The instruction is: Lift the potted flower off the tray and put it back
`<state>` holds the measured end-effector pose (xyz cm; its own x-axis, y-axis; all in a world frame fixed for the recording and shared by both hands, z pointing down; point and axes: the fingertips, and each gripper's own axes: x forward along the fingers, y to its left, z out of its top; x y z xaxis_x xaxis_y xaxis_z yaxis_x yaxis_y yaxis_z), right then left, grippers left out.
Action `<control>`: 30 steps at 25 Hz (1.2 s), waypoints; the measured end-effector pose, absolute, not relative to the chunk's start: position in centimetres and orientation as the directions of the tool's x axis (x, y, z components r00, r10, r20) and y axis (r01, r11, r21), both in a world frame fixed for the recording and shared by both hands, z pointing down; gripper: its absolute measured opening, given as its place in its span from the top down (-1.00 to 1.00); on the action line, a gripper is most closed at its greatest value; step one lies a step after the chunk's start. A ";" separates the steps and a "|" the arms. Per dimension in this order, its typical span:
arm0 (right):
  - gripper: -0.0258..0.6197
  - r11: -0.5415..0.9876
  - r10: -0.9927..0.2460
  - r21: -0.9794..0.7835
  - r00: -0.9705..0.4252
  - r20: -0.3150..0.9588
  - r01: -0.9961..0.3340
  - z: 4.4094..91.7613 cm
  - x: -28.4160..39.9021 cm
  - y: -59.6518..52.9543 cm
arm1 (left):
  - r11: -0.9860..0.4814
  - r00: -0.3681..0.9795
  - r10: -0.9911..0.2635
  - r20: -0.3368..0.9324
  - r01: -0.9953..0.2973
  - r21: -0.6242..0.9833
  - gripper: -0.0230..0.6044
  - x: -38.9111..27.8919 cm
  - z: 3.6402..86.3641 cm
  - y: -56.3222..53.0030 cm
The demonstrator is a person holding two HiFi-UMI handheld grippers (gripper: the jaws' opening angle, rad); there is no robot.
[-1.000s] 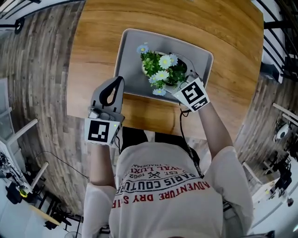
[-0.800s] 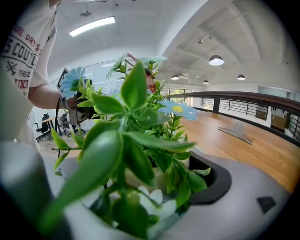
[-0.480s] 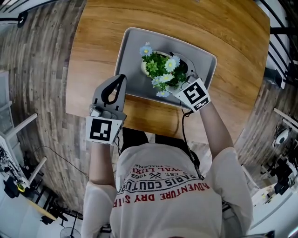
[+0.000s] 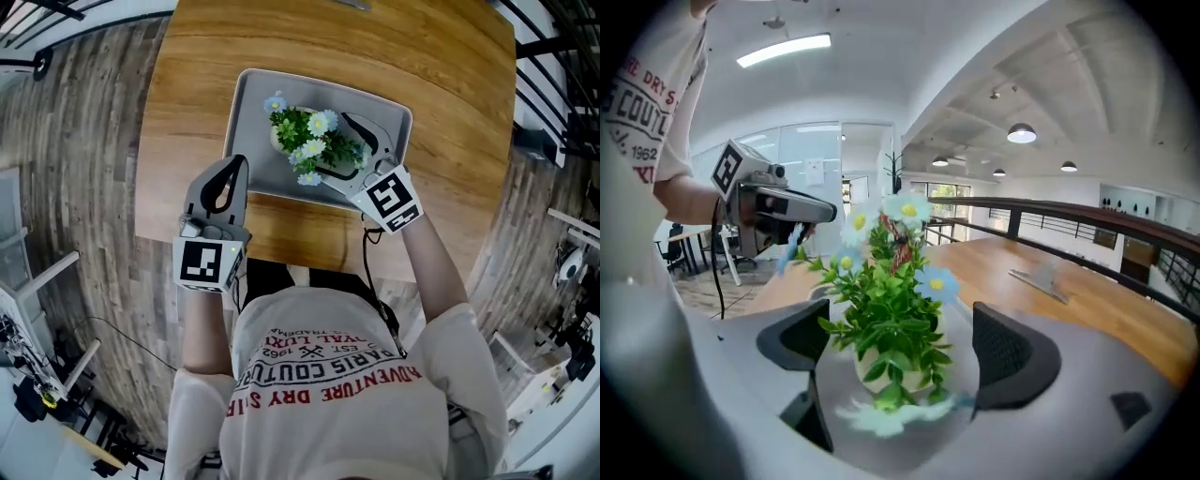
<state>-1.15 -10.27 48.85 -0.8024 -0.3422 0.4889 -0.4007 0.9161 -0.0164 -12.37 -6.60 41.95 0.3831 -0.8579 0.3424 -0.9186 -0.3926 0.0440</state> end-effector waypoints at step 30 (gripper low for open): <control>0.84 0.475 -0.878 0.049 -0.471 0.083 -0.879 28.2 8.0 -5.0 | -0.614 0.611 -0.789 0.062 -0.783 -0.102 0.89 -9.6 25.9 -4.4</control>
